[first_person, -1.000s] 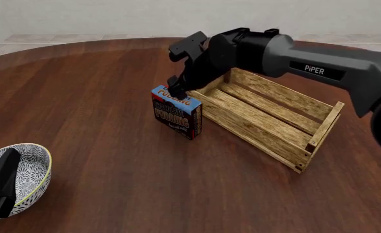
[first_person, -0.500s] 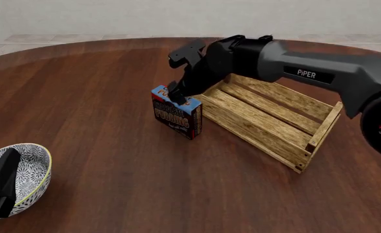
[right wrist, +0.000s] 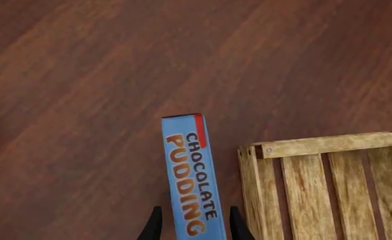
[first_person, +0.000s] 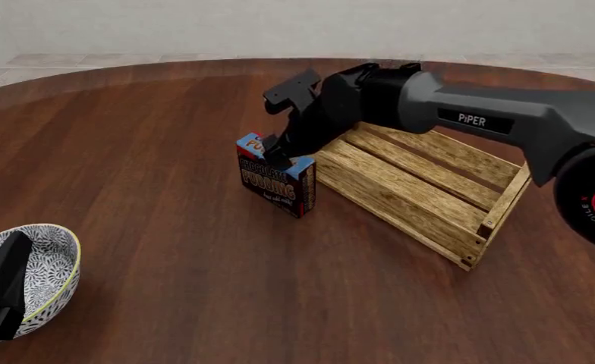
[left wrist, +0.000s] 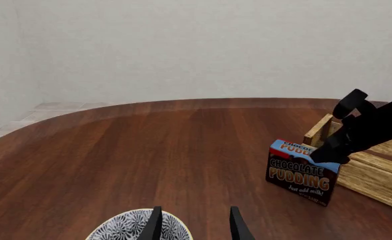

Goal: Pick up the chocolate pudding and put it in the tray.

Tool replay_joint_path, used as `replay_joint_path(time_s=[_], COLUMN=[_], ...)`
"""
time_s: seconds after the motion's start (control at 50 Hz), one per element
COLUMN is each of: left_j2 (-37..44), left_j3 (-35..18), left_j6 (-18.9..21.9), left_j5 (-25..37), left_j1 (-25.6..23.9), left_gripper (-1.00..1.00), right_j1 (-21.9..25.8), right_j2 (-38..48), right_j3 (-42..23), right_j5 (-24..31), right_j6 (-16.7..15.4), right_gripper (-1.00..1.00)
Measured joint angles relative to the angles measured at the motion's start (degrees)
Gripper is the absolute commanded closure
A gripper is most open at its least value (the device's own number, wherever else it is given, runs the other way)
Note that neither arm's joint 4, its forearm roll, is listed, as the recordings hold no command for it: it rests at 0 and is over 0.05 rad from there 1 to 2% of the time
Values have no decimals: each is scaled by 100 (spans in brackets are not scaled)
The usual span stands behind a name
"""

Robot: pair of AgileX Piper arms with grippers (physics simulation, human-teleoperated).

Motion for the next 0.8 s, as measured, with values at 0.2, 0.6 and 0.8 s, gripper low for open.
replay_joint_path(time_s=[0.2,0.6,0.8], left_j2=[0,0,0], left_j3=[0,0,0], left_j6=[0,0,0], left_j5=[0,0,0], left_j1=[0,0,0], left_gripper=[-100,-100,-100], right_j1=[-48,-58,-45], right_j2=[40,136,147], right_j3=[-1,-38,-11], right_j5=[7,14,-10], right_j6=[-21,-10,11], right_gripper=[-100,-100,-100])
